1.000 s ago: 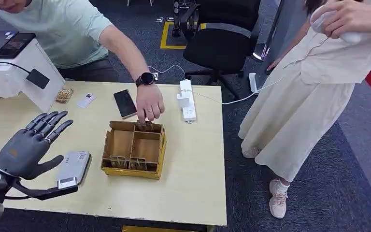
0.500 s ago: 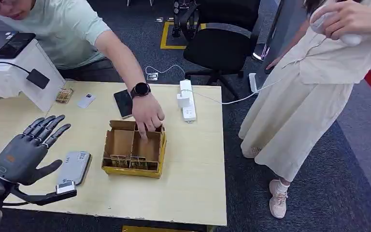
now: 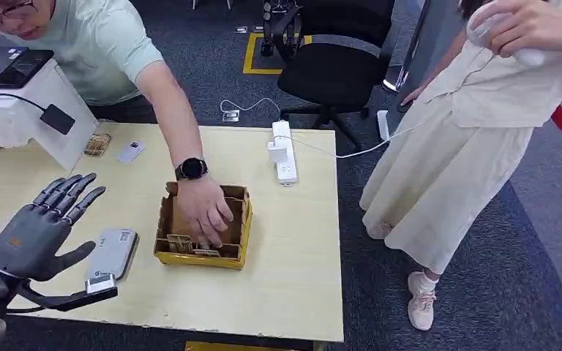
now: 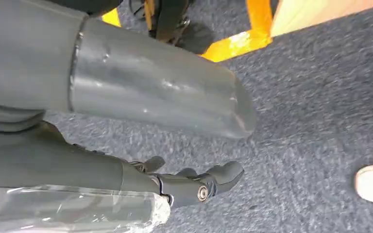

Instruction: Pass the card to the sensor for recognition and then transmit it.

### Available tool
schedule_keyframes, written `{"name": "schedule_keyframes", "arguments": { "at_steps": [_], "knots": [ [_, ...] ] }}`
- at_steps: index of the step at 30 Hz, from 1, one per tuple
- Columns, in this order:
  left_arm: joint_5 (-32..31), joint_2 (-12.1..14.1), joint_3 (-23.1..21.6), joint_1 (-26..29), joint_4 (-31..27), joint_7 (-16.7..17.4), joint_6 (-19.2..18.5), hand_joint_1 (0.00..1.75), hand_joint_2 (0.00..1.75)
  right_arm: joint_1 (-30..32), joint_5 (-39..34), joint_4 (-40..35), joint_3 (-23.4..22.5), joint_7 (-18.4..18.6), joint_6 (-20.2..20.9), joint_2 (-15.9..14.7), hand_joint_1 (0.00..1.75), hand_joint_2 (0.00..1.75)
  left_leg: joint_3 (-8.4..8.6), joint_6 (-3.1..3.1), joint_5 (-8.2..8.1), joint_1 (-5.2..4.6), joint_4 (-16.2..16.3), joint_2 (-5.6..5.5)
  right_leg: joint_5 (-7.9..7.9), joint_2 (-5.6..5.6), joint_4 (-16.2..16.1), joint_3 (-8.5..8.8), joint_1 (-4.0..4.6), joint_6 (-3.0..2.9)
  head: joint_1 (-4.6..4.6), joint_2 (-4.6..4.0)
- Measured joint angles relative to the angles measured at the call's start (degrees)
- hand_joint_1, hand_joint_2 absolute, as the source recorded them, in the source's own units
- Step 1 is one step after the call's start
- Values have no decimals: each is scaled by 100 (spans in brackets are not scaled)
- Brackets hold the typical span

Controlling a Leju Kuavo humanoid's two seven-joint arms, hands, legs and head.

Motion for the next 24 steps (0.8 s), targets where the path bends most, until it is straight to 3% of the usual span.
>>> {"name": "schedule_keyframes", "arguments": {
  "at_steps": [13,15,24],
  "knots": [
    [-129,-129,46,-39,0,-22,149,0,175,-14,0,-4,-42,-103,5,9,0,0,1,0,0,0,0,0,0,0,-1,0,0,0,4,2],
    [-360,-437,44,-170,0,74,509,0,175,-58,0,-4,-133,-105,18,37,0,0,1,0,0,-1,0,0,0,1,-1,0,0,0,2,0],
    [-409,-645,44,-316,2,170,671,0,175,-65,39,0,-166,-57,18,42,0,0,1,0,0,-1,0,0,0,0,-1,-1,0,0,0,0]
  ]
}}
